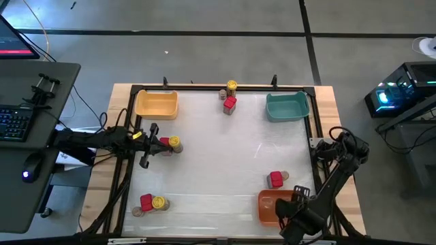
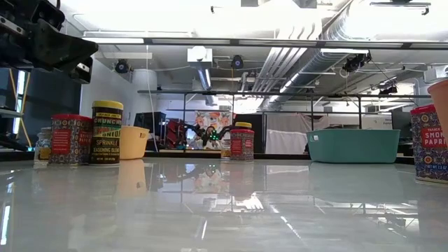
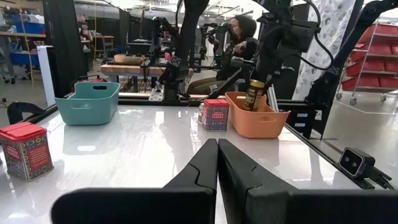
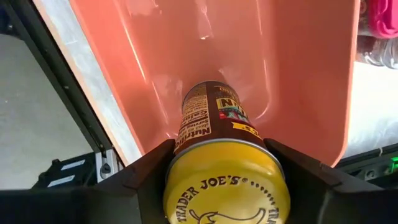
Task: Sort spices by type
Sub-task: Put the middle right yellow seasoning bottle into the orange bin
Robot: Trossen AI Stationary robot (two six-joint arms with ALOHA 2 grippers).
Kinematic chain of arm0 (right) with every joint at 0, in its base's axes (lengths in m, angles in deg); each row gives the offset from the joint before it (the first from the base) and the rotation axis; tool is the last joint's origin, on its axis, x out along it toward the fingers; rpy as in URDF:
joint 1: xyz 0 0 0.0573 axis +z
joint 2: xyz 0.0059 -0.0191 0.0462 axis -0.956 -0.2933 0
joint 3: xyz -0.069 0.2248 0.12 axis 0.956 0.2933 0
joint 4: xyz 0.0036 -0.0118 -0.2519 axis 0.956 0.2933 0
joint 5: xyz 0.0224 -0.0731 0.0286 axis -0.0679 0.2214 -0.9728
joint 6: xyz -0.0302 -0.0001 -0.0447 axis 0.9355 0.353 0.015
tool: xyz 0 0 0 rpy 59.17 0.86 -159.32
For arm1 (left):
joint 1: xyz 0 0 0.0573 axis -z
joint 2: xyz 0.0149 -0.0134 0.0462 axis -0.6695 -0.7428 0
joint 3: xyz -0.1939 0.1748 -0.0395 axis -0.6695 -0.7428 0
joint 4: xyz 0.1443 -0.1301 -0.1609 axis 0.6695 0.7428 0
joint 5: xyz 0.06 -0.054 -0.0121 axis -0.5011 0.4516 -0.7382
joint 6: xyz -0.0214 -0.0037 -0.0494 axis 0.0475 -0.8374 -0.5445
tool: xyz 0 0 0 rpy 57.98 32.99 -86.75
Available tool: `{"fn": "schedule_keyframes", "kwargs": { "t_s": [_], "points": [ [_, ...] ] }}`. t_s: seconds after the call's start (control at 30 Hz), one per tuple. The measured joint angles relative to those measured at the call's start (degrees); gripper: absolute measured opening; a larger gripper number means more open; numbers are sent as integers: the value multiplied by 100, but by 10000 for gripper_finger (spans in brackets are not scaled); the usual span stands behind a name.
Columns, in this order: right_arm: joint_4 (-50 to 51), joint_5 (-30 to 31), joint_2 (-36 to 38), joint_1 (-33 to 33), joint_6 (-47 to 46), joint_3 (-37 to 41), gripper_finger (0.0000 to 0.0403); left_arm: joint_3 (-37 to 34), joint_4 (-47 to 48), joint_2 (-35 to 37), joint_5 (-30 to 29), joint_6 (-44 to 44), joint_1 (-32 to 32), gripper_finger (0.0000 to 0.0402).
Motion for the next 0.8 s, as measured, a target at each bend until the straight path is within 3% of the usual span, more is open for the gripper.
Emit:
{"fn": "schedule_keyframes", "kwargs": {
  "t_s": [0.33, 0.8],
  "points": [
    [-7, -294, 0, -26, 216, 0, 233, 1, -2, 0, -1, 0, 0, 0],
    [-22, -91, 0, -26, 240, 0, 240, 1, -1, 1, 0, 0, 0, 0]
  ]
}}
